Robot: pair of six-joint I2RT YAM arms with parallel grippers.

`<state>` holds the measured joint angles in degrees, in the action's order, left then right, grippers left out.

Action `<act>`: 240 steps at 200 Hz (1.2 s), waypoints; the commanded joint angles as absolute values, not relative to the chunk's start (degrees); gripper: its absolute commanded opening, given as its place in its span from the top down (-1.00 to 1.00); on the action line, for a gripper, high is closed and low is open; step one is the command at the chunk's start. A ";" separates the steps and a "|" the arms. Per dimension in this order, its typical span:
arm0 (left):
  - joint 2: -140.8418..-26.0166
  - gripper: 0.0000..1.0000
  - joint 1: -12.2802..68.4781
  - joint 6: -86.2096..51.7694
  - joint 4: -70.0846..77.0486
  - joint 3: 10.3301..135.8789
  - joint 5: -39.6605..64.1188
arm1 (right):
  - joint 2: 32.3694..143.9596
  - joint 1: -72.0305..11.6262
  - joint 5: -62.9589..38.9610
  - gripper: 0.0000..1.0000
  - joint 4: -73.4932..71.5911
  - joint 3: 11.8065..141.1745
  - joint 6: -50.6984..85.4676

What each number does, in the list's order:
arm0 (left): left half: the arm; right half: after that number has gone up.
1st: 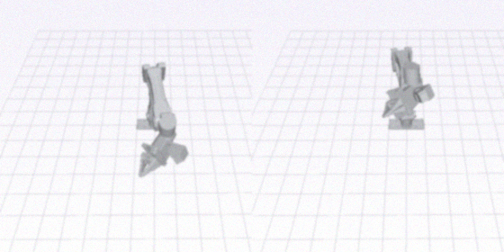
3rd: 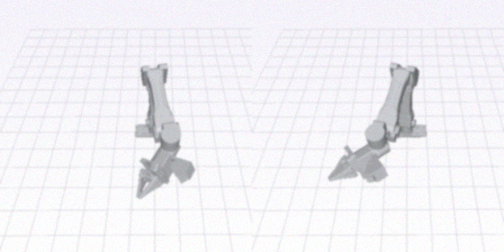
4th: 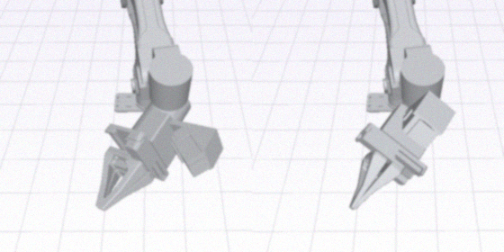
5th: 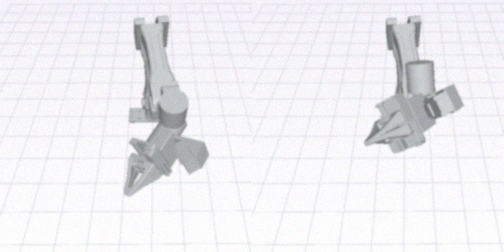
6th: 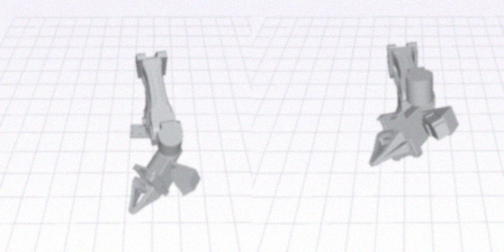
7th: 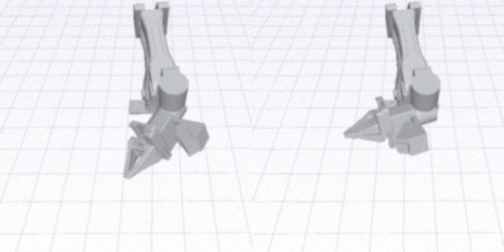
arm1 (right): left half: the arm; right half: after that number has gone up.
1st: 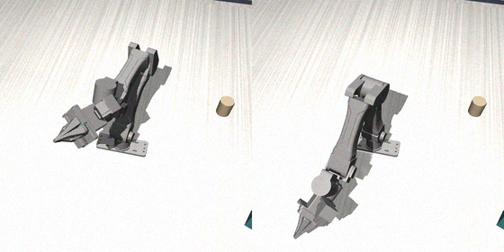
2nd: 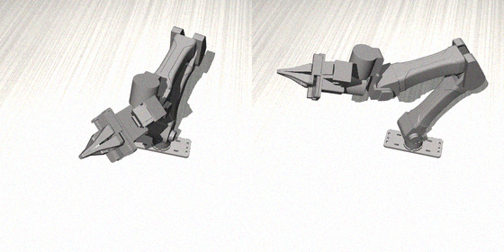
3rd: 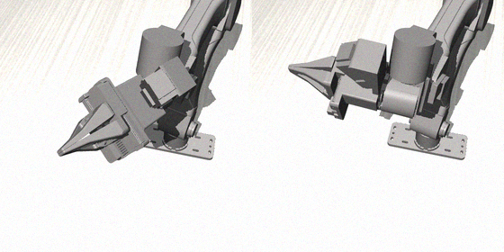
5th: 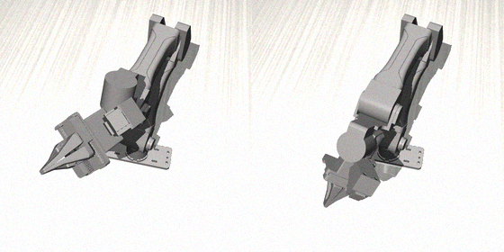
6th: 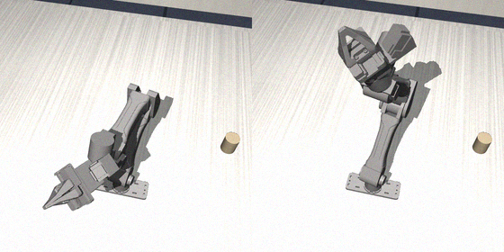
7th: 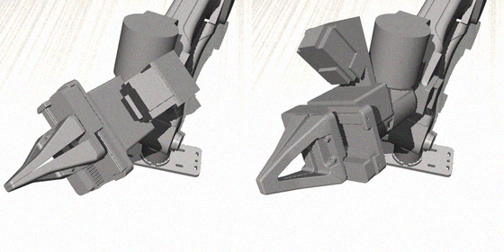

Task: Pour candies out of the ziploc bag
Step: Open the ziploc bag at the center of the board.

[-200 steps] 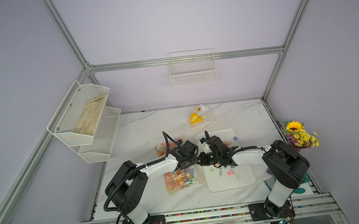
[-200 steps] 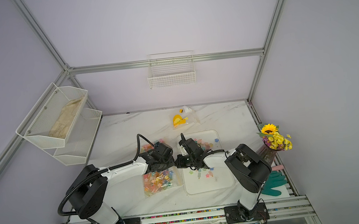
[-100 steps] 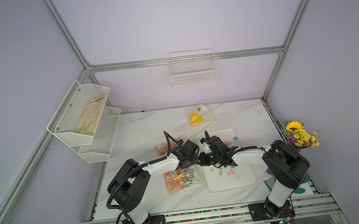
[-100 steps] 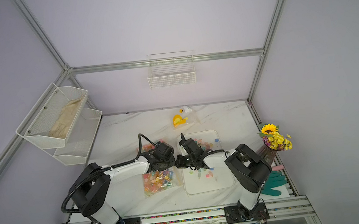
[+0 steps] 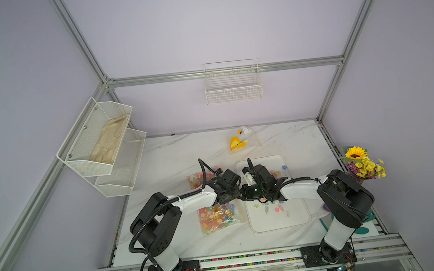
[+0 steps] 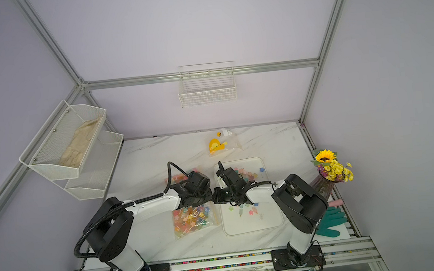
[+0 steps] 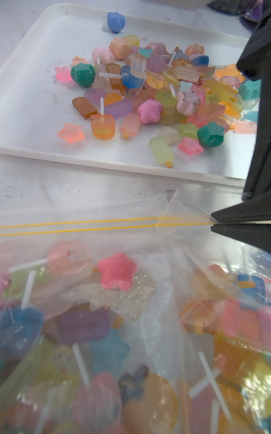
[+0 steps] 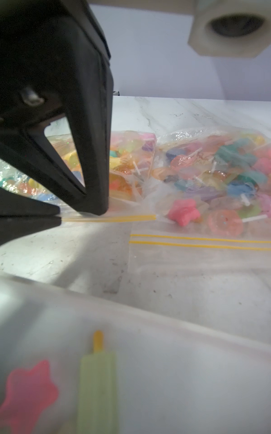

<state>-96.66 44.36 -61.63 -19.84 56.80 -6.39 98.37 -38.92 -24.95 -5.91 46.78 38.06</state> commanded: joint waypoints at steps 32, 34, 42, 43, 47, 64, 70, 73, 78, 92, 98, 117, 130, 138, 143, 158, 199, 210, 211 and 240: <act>-97.40 1.00 44.21 -60.56 -19.80 60.40 -6.22 | 98.53 -39.00 -24.34 1.00 -5.80 46.93 37.53; -97.39 1.00 44.21 -60.56 -19.78 60.38 -6.19 | 98.53 -39.00 -24.30 1.00 -5.80 46.91 37.53; -97.30 1.00 44.21 -60.58 -19.77 60.38 -6.19 | 98.61 -39.02 -24.34 1.00 -5.71 47.01 37.46; -97.30 1.00 44.21 -60.57 -19.77 60.29 -6.26 | 98.61 -39.02 -24.30 1.00 -5.67 47.02 37.45; -97.21 1.00 44.21 -60.56 -19.79 60.33 -6.32 | 98.66 -39.02 -24.33 1.00 -5.64 47.02 37.44; -96.94 1.00 44.20 -60.56 -19.78 60.20 -6.42 | 98.95 -38.94 -24.43 0.89 -5.32 47.19 37.36; -96.86 1.00 44.21 -60.56 -19.77 60.19 -6.42 | 99.05 -39.02 -24.52 0.82 -5.19 47.20 37.35; -96.76 1.00 44.19 -60.56 -19.78 60.13 -6.42 | 99.16 -39.02 -24.52 0.79 -5.12 47.20 37.28; -96.69 1.00 44.20 -60.56 -19.78 60.12 -6.49 | 99.23 -39.05 -24.60 0.73 -5.03 47.20 37.27; -96.55 1.00 44.23 -60.56 -19.84 60.11 -6.54 | 99.38 -38.98 -24.60 0.63 -4.92 47.05 37.27; -96.59 1.00 44.19 -60.56 -19.86 60.12 -6.54 | 99.48 -39.02 -24.61 0.62 -4.87 47.07 37.25; -96.68 1.00 44.21 -60.56 -19.86 60.07 -6.50 | 99.91 -38.94 -24.91 0.57 -5.00 47.19 37.18; -96.77 1.00 44.17 -60.56 -19.86 60.20 -6.41 | 100.28 -39.02 -25.28 0.57 -5.18 47.37 37.16; -96.69 1.00 44.21 -60.56 -19.86 60.28 -6.42 | 100.45 -39.02 -25.47 0.57 -5.34 47.46 37.18; -96.75 1.00 44.21 -60.60 -19.86 60.29 -6.42 | 100.59 -39.02 -25.61 0.57 -5.40 47.50 37.11; -96.75 1.00 44.21 -60.48 -19.95 60.33 -6.41 | 100.95 -39.02 -25.92 0.57 -5.45 47.59 37.09; -96.94 1.00 44.21 -60.38 -20.04 60.49 -6.42 | 100.91 -39.37 -26.89 0.78 -6.54 47.56 36.65; -96.85 1.00 44.20 -60.38 -20.10 60.49 -6.42 | 100.72 -39.42 -27.04 0.86 -6.77 47.48 36.58; -96.90 1.00 44.21 -60.38 -20.16 60.48 -6.42 | 100.68 -39.44 -27.05 0.87 -6.77 47.52 36.57; -96.47 1.00 44.17 -60.90 -20.56 60.14 -6.83 | 100.55 -39.55 -27.00 1.00 -6.95 47.29 36.56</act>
<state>-96.71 44.36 -61.45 -20.43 56.80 -6.35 100.20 -39.11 -26.65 -6.04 46.81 36.95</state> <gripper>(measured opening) 0.047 0.047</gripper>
